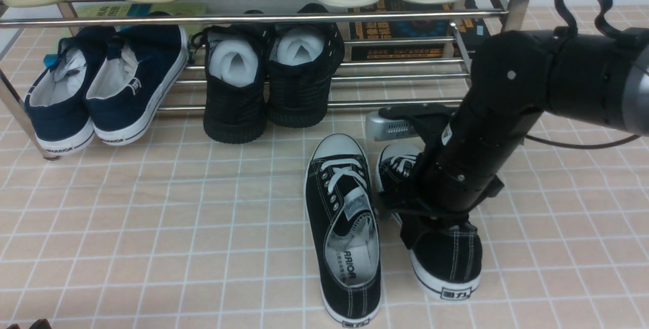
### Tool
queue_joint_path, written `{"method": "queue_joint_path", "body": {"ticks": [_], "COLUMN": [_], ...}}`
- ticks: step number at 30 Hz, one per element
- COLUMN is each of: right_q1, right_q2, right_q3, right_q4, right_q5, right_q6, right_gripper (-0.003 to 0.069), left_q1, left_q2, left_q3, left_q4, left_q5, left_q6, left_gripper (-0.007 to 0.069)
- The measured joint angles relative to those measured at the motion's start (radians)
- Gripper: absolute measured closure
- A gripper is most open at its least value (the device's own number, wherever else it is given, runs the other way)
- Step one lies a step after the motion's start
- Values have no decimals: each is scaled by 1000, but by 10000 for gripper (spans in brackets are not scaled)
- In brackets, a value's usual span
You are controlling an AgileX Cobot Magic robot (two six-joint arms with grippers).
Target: Take the shoes off the shelf from the light coffee tablecloth by hand.
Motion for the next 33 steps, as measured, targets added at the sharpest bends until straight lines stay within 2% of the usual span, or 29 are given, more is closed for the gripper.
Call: {"method": "queue_joint_path", "body": {"ticks": [6,9,13,15,18,20,21,23,25,27,33], "right_q1": [0,0,0,0,0,0,0,0,0,0,0], "right_q2": [0,0,-5,-22,-62,-102,-111,-176,-228,-285,-462], "right_q3": [0,-2,-41,-82,-130,-148,-150,-152,-153,-153,-153], "right_q4": [49,90,74,47,11,-21,-28,-79,-107,-125,-143], "right_q5": [-3,2,64,131,203,217,218,229,234,238,250], "right_q6": [0,-2,-63,-121,-157,-165,-167,-168,-168,-166,-126], "right_gripper": [502,384,332,346,415,490,497,586,642,671,675], "left_q1": [0,0,0,0,0,0,0,0,0,0,0], "left_q2": [0,0,0,0,0,0,0,0,0,0,0], "left_q3": [0,0,0,0,0,0,0,0,0,0,0], "left_q4": [0,0,0,0,0,1,1,1,1,1,1], "left_q5": [0,0,0,0,0,0,0,0,0,0,0], "left_q6": [0,0,0,0,0,0,0,0,0,0,0], "left_gripper": [384,384,384,384,384,384,384,384,384,384,384]}}
